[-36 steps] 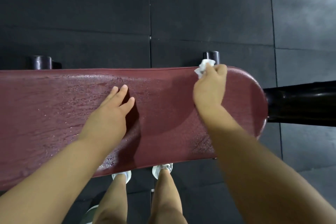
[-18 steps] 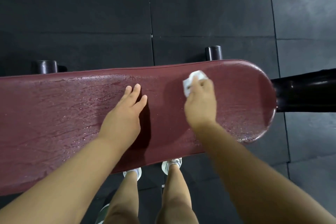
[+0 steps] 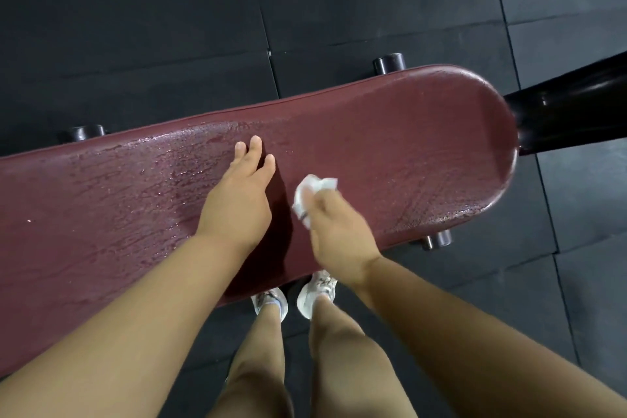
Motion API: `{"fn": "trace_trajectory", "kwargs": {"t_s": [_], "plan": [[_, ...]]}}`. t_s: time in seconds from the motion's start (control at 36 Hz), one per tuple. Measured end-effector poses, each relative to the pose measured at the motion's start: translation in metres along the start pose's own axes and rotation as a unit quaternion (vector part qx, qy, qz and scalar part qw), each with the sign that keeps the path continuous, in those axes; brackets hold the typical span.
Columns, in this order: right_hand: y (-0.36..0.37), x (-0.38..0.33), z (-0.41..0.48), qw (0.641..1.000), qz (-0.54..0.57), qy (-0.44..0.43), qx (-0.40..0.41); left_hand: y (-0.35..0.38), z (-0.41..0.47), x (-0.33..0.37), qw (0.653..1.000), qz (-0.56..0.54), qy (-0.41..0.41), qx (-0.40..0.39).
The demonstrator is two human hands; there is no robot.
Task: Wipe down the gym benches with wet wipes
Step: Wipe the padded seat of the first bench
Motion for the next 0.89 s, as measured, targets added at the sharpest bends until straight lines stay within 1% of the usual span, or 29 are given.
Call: {"fn": "trace_trajectory", "kwargs": {"t_s": [0.03, 0.06, 0.08, 0.11, 0.14, 0.17, 0.19, 0.22, 0.25, 0.28, 0.31, 0.33, 0.36, 0.42, 0.44, 0.47, 0.5, 0.53, 0.58, 0.64, 0.67, 0.69, 0.72, 0.78, 0.81, 0.83, 0.86, 0.89], "plan": [[0.009, -0.008, -0.011, 0.995, -0.001, -0.064, -0.073, 0.001, 0.0, -0.001, 1.0, -0.002, -0.003, -0.003], [0.006, -0.01, -0.017, 0.987, -0.005, -0.107, -0.116, 0.002, 0.0, -0.002, 1.0, -0.001, -0.004, -0.005], [-0.003, -0.006, -0.018, 0.984, -0.023, -0.137, -0.112, 0.002, 0.0, -0.003, 1.0, 0.002, -0.002, -0.005], [-0.016, 0.008, -0.011, 0.989, -0.018, -0.113, -0.095, 0.002, 0.0, -0.003, 1.0, 0.006, 0.001, -0.004], [-0.032, 0.03, -0.001, 0.997, -0.015, -0.061, -0.036, 0.002, 0.0, -0.003, 1.0, 0.007, 0.003, -0.001], [-0.051, 0.052, 0.007, 0.998, -0.025, -0.001, 0.051, 0.001, 0.0, -0.003, 1.0, 0.005, 0.006, 0.003], [-0.068, 0.071, 0.009, 0.988, -0.036, 0.058, 0.139, 0.0, 0.0, -0.002, 1.0, 0.004, 0.011, 0.009], [-0.078, 0.091, 0.006, 0.972, -0.013, 0.134, 0.192, -0.001, -0.001, -0.002, 1.0, 0.004, 0.014, 0.015], [-0.078, 0.104, 0.0, 0.954, 0.021, 0.195, 0.228, -0.001, -0.003, -0.001, 1.0, 0.005, 0.017, 0.019], [-0.074, 0.107, -0.008, 0.934, 0.083, 0.238, 0.251, -0.002, -0.007, -0.001, 1.0, 0.005, 0.019, 0.023], [-0.067, 0.1, -0.018, 0.921, 0.121, 0.257, 0.268, -0.003, -0.011, 0.0, 0.999, 0.003, 0.02, 0.026], [-0.055, 0.085, -0.024, 0.923, 0.124, 0.248, 0.265, -0.003, -0.016, 0.001, 0.999, 0.001, 0.02, 0.03], [-0.036, 0.065, -0.029, 0.945, 0.101, 0.208, 0.232, -0.002, -0.023, 0.001, 0.999, -0.004, 0.017, 0.033], [0.01, 0.025, -0.039, 0.989, 0.053, 0.092, 0.107, 0.001, -0.038, -0.001, 0.999, -0.012, 0.005, 0.036], [0.033, 0.007, -0.048, 0.999, 0.023, 0.018, 0.019, 0.003, -0.046, -0.004, 0.999, -0.013, -0.001, 0.044], [0.047, -0.003, -0.057, 0.998, 0.002, -0.044, -0.043, 0.004, -0.053, -0.006, 0.998, -0.01, -0.008, 0.056], [0.046, -0.005, -0.065, 0.994, -0.023, -0.094, -0.059, 0.005, -0.062, -0.01, 0.998, -0.003, -0.017, 0.068], [0.036, -0.003, -0.068, 0.988, -0.06, -0.136, -0.034, 0.008, -0.07, -0.015, 0.997, 0.005, -0.029, 0.074], [0.01, 0.018, -0.061, 0.988, -0.087, -0.124, 0.006, 0.014, -0.089, -0.026, 0.995, 0.011, -0.065, 0.076], [-0.014, 0.051, -0.046, 0.999, -0.018, -0.023, 0.042, 0.022, -0.104, -0.033, 0.994, 0.006, -0.09, 0.07], [-0.03, 0.064, -0.038, 0.995, -0.021, 0.019, 0.093, 0.025, -0.11, -0.032, 0.994, 0.008, -0.092, 0.062], [-0.043, 0.073, -0.034, 0.989, 0.017, 0.053, 0.137, 0.028, -0.113, -0.031, 0.994, 0.01, -0.093, 0.054], [-0.05, 0.076, -0.033, 0.981, 0.074, 0.087, 0.155, 0.03, -0.114, -0.031, 0.994, 0.01, -0.097, 0.047], [-0.043, 0.072, -0.035, 0.969, 0.084, 0.15, 0.18, 0.029, -0.113, -0.03, 0.993, 0.002, -0.115, 0.039], [-0.033, 0.061, -0.037, 0.971, 0.061, 0.149, 0.176, 0.027, -0.111, -0.029, 0.991, -0.005, -0.126, 0.038], [-0.017, 0.048, -0.04, 0.975, 0.07, 0.126, 0.168, 0.026, -0.11, -0.03, 0.99, -0.014, -0.137, 0.036], [0.002, 0.033, -0.042, 0.984, 0.067, 0.084, 0.141, 0.024, -0.11, -0.029, 0.989, -0.023, -0.145, 0.034], [0.024, 0.01, -0.048, 0.996, 0.047, 0.03, 0.072, 0.023, -0.11, -0.029, 0.988, -0.031, -0.149, 0.032]]}}
Point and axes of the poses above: each hand's wrist, its own z-axis towards the middle knuckle, its own y-axis out of the palm, x = y × z, the point moved 8 cm from there along z, towards the middle knuckle, and after that the axes turned 9 degrees about y, right-handed, at the moved point
